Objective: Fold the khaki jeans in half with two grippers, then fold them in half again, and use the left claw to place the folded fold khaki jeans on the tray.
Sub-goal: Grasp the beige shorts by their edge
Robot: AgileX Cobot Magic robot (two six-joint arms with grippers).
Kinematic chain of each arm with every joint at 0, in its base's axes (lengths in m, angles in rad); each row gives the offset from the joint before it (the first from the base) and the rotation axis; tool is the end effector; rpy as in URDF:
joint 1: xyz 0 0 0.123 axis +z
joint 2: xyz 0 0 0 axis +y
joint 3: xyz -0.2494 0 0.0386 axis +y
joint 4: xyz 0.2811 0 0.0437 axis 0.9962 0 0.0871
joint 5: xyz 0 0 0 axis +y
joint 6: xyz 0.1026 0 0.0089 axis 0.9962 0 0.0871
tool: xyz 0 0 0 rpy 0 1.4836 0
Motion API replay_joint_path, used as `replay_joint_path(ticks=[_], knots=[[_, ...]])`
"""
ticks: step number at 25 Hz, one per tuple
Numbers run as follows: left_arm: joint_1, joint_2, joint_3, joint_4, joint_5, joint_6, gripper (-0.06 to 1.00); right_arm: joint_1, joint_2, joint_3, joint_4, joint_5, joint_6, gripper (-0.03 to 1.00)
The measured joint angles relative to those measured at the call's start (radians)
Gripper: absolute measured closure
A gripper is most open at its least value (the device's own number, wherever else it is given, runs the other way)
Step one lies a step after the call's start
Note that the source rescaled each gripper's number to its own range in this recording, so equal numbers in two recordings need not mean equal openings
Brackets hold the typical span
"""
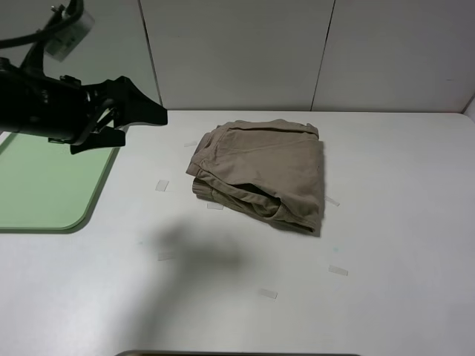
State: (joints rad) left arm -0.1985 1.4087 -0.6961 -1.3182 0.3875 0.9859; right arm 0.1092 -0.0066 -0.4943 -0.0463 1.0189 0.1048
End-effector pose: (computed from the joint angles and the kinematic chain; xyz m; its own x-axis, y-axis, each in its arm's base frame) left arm 0.2971 -0.0983 0.1609 -0.7590 -0.1396 -0.6359 0.2289 0.8571 -0.4614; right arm 0.0695 0.0035 0.2903 -0.4192 0.0349 -0.9072 -0.0397 0.9976 0.0567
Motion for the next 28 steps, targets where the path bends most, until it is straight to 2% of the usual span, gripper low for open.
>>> replay_joint_path(ticks=[5,17,28], knots=[[0.029,0.174,-0.092,-0.066,0.061,0.045,0.00,0.000,0.000,0.000,0.000,0.000,0.000,-0.03],[0.070,0.477,-0.284,-0.075,0.093,0.047,0.00,0.000,0.000,0.000,0.000,0.000,0.001,-0.03],[0.036,0.686,-0.433,-0.082,0.116,0.041,0.00,0.000,0.000,0.000,0.000,0.000,0.002,-0.03]])
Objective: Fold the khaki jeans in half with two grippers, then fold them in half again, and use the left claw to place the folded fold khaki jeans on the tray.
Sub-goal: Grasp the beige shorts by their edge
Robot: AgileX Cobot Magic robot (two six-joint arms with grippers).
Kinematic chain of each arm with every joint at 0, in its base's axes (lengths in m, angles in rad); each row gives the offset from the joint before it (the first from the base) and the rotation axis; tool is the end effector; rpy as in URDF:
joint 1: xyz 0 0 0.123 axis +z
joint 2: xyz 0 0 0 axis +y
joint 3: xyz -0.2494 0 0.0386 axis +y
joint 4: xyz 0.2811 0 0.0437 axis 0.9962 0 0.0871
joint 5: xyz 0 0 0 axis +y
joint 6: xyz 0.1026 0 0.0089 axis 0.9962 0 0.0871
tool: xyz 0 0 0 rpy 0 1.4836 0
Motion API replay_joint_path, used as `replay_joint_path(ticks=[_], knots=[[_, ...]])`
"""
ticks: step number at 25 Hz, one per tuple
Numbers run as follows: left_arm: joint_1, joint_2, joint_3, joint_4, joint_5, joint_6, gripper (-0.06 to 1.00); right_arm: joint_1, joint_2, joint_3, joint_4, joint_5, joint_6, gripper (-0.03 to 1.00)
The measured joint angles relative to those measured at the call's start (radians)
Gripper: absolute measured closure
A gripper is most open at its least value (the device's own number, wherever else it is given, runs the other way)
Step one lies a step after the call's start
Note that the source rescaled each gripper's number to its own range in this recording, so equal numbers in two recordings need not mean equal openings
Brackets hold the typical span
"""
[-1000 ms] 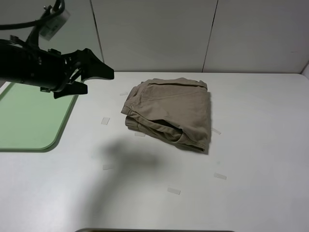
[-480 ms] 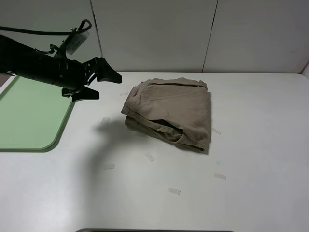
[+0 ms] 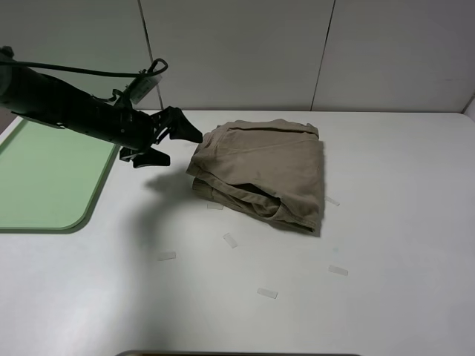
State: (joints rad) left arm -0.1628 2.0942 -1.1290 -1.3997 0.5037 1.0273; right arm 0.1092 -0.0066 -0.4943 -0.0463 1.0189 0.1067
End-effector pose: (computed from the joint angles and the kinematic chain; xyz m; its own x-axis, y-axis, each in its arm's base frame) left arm 0.3918 -0.1141 0.0387 -0.9050 -0.1559 -0.3959 0.1044 0.8206 -0.5618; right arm 0.0695 0.0035 0.2903 -0.4193 0.0368 -0.9071 -0.0389 0.9975 0.0584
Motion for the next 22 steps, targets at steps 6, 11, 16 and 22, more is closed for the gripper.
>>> replay_joint_path(ticks=[6,11,16,22], knots=[[-0.049,0.054,-0.059,-0.014,0.001,-0.009,0.00,0.000,0.000,0.000,0.000,0.000,0.000,-0.03],[-0.084,0.085,-0.066,-0.015,-0.009,-0.016,0.00,0.000,0.000,0.000,0.000,0.000,0.000,-0.03],[-0.113,0.094,-0.066,-0.015,-0.053,-0.016,0.00,0.000,0.000,0.000,0.000,0.000,0.000,-0.03],[-0.145,0.094,-0.066,-0.015,-0.103,-0.016,0.00,0.000,0.000,0.000,0.000,0.000,0.000,-0.03]])
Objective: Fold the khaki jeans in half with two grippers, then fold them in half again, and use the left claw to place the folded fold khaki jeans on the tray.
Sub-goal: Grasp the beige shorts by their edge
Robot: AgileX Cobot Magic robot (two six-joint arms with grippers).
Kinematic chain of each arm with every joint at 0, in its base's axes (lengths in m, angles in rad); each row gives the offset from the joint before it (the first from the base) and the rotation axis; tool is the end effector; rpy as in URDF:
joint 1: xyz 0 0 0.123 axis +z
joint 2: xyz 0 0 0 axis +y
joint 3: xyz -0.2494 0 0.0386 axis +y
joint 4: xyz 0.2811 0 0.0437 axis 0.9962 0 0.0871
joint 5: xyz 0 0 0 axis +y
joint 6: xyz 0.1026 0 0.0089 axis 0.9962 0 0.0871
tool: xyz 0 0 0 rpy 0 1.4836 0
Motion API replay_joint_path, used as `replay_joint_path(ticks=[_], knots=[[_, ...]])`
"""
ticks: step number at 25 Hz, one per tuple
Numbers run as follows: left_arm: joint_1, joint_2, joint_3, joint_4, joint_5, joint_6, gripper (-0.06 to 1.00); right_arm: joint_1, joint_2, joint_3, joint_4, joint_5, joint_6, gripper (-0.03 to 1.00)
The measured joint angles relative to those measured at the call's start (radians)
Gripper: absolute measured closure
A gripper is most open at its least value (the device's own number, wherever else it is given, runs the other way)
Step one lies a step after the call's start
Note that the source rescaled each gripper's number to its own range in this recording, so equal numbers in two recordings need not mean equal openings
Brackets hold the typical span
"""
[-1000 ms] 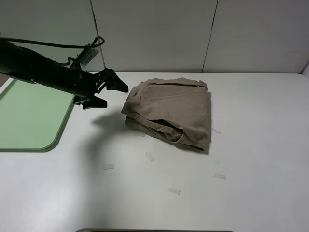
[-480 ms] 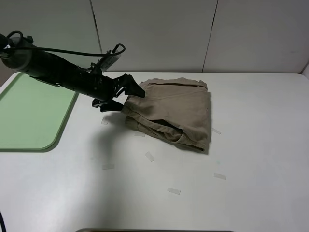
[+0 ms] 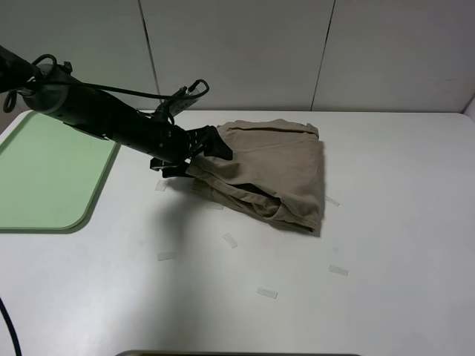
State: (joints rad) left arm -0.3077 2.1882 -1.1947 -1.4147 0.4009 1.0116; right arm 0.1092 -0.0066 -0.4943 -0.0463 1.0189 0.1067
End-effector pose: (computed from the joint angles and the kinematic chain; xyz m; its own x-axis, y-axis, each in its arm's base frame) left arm 0.3877 -0.1649 0.0138 -0.9131 -0.0778 -0.4002 0.1508 0.8476 -0.5088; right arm 0.0695 0.0035 0.2903 -0.4193 0.0368 -0.9071 -0.0389 0.9975 0.0584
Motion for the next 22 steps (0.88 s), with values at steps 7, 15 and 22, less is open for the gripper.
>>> replay_joint_path(ticks=[7,15,22], knots=[[-0.035,-0.001,-0.004,-0.005,-0.072,0.000,0.00,0.000,0.000,0.000,-0.004,0.000,0.000,-0.03],[-0.072,0.008,-0.031,-0.008,-0.123,0.001,0.03,0.000,0.000,0.000,-0.009,0.000,0.000,-0.03],[-0.117,0.064,-0.101,-0.029,-0.076,-0.011,0.06,0.000,0.000,0.000,-0.012,0.000,0.000,-0.03]])
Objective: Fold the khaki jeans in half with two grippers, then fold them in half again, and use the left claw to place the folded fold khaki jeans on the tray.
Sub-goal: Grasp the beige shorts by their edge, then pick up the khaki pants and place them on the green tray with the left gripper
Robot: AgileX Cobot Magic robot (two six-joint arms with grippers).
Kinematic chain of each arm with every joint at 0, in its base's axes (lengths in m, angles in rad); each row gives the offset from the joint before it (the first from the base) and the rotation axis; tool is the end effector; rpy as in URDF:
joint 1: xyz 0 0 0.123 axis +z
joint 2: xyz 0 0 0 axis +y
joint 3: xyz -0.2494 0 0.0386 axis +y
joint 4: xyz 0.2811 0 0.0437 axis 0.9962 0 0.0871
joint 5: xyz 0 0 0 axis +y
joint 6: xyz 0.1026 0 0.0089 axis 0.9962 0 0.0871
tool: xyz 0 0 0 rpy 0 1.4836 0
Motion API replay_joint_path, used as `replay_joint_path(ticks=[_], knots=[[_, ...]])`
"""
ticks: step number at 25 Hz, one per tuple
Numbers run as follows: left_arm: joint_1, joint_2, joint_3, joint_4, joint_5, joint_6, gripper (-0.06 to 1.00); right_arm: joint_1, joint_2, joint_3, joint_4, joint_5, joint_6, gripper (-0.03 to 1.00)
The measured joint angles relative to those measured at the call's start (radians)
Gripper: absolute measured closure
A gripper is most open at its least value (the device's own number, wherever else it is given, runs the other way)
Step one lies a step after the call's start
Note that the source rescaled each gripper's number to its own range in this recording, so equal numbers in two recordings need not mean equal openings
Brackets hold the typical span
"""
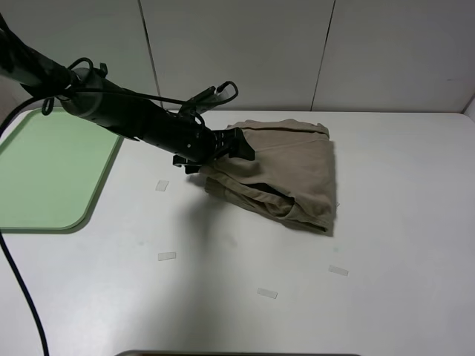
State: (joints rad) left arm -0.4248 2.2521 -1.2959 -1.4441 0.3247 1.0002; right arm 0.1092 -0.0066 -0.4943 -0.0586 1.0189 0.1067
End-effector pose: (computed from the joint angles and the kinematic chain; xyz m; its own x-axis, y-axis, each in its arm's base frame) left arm 0.3917 -0.2130 0.0107 -0.8927 -0.0368 -0.4491 0.2095 0.8486 -0.4859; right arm 0.0695 0.0025 0.2903 -0.4181 0.0304 -0.9079 -0.0322 0.9983 0.0482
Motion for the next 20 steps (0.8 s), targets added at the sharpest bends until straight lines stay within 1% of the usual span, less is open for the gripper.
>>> replay_joint_path(ticks=[2,4,9,10,11,17,20], knots=[[-0.011,0.005,-0.003,-0.005,-0.008,-0.006,0.13,0.000,0.000,0.000,-0.002,0.000,0.000,-0.03],[-0.016,0.010,-0.003,-0.007,-0.020,-0.010,0.27,0.000,0.000,0.000,-0.008,0.000,0.000,-0.03],[-0.018,0.023,-0.001,-0.007,-0.024,-0.020,0.79,0.000,0.000,0.000,-0.017,0.000,0.000,-0.03],[-0.018,0.023,-0.001,-0.007,-0.020,-0.020,0.87,0.000,0.000,0.000,-0.020,0.000,0.000,-0.03],[-0.018,0.023,-0.001,-0.007,-0.016,-0.020,0.91,0.000,0.000,0.000,-0.024,0.000,0.000,-0.03],[-0.018,0.023,-0.001,-0.005,-0.014,-0.024,0.91,0.000,0.000,0.000,-0.040,0.000,0.000,-0.03],[-0.018,0.015,-0.005,0.041,-0.014,-0.053,0.91,0.000,0.000,0.000,-0.042,0.000,0.000,-0.03]])
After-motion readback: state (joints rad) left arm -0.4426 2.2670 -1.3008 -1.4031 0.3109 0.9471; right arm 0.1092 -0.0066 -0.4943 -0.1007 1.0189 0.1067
